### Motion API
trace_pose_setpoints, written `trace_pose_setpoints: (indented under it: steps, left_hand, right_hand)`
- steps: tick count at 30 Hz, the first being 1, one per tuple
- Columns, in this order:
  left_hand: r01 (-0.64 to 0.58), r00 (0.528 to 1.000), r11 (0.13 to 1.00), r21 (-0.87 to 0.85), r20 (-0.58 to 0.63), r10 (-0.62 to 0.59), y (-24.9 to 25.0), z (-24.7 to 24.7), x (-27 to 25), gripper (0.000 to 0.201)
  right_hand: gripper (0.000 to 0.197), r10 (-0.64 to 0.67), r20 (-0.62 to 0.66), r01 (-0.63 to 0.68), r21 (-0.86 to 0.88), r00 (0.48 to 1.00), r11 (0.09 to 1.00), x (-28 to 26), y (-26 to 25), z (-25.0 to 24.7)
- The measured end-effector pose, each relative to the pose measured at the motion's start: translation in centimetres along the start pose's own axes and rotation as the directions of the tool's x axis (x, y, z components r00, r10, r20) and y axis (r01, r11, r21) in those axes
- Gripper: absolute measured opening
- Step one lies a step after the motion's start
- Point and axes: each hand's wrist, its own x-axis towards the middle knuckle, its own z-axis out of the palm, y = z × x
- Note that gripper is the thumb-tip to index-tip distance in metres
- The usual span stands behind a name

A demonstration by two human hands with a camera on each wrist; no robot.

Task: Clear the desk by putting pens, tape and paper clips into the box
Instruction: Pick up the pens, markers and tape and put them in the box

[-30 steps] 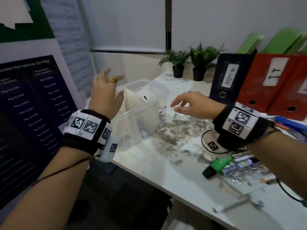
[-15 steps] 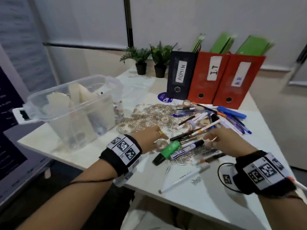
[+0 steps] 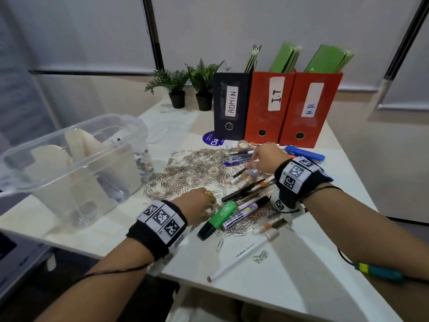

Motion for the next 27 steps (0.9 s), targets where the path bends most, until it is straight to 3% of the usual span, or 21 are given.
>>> trace_pose_setpoints:
  steps: [2, 6, 11, 14, 19, 24, 27]
  left_hand:
    - [0.013, 1.0, 1.0, -0.017, 0.002, -0.013, 0.1, -0.1, -0.1, 0.031]
    - [0.047, 0.999, 0.997, -0.066, -0.023, -0.049, 0.0, -0.3, -0.7, 0.029]
    - [0.015, 0.947, 0.991, -0.135, -0.316, -0.057, -0.6, -3.3, -2.2, 0.033]
    - [0.033, 0.905, 0.984, -0.172, -0.413, -0.103, -1.8, -5.1, -3.4, 0.029]
    - [0.145, 0.892, 0.968, -0.204, -0.397, -0.217, -3.4, -6.0, -4.7, 0.039]
    - [0.179, 0.891, 0.956, -0.233, -0.373, -0.258, -4.0, -5.6, -5.0, 0.039]
    - [0.124, 0.863, 0.964, -0.235, -0.455, -0.221, -4.2, -6.4, -5.6, 0.034]
  right_hand:
    - [0.026, 0.012, 0.076, -0.006, -0.085, 0.997, 0.996, 0.6, -0.3, 0.9]
    - [0.023, -0.001, 0.108, 0.007, -0.052, 0.994, 0.999, 0.9, -0.5, 1.8]
    - [0.024, -0.015, 0.006, 0.015, -0.036, 1.0, 0.999, 0.8, -1.4, -0.1]
    - [0.037, 0.003, 0.08, -0.002, -0.016, 0.997, 1.0, 1.0, -2.2, -1.2]
    - [0.033, 0.043, 0.177, -0.07, 0.146, 0.983, 0.987, 1.3, -2.9, -0.7]
    - [0.022, -0.013, 0.106, 0.0, 0.131, 0.994, 0.991, 0.9, -4.3, -0.3]
    - [0.022, -0.042, 0.023, 0.036, 0.221, 0.999, 0.975, 0.9, -5.7, -0.8]
